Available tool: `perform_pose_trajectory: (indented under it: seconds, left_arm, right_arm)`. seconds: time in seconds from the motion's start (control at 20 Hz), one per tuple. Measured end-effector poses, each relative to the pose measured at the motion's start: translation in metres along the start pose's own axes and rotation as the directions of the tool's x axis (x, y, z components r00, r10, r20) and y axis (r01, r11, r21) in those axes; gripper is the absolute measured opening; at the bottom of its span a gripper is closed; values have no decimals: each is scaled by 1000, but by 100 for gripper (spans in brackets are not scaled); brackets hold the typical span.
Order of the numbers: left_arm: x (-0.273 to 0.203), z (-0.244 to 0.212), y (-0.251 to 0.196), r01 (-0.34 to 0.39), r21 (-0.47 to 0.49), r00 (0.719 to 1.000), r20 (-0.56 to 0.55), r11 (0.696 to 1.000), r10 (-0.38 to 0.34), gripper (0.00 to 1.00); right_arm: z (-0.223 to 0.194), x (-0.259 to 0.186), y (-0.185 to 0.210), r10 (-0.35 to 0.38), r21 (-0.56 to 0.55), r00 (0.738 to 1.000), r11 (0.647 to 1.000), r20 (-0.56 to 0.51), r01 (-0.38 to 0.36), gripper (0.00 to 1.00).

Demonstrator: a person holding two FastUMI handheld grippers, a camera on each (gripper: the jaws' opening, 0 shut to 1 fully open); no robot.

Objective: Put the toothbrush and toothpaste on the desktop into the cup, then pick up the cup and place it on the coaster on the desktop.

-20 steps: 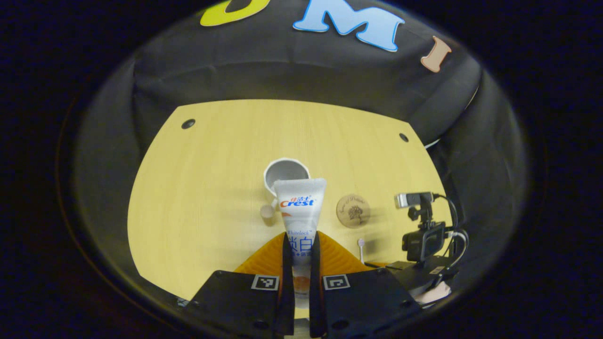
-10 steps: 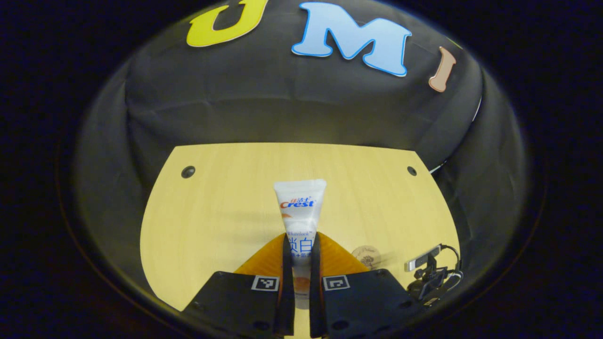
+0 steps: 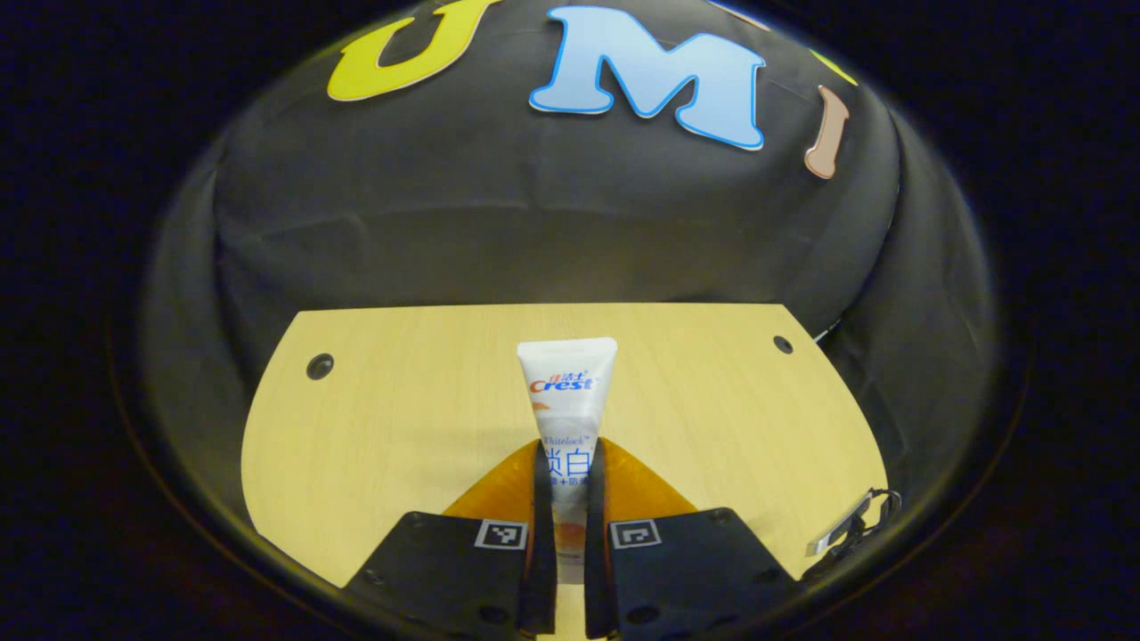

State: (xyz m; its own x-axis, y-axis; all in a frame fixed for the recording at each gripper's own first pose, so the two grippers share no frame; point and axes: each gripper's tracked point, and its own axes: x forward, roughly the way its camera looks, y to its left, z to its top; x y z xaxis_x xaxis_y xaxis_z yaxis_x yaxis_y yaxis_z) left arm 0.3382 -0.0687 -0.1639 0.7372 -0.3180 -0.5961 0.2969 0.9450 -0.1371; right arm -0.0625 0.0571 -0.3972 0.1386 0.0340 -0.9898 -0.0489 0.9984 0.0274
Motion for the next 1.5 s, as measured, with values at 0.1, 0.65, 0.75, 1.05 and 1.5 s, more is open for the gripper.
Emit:
perform_pose_trajectory:
  seconds: [0.1,0.65,0.75,1.05,1.5]
  left_arm:
    - [5,-7,-2,10,18,999,35,1000,-10,19]
    - [13,-17,-3,33,44,996,82,999,-36,24]
    - [6,-16,-17,81,9,991,102,997,-81,48]
    - [-4,-13,-17,97,18,986,131,995,-99,98]
    - [-26,-5,-4,64,15,981,185,998,-66,98]
  right_arm:
    - [0,0,0,-1,0,1000,1000,-1,1,4]
    - [1,0,0,-10,16,1000,1000,-1,10,4]
    - [1,0,0,-14,14,1000,1000,2,14,4]
    - [2,1,0,-17,14,1000,1000,15,17,4]
    - [43,-26,14,55,125,994,990,93,-67,3]
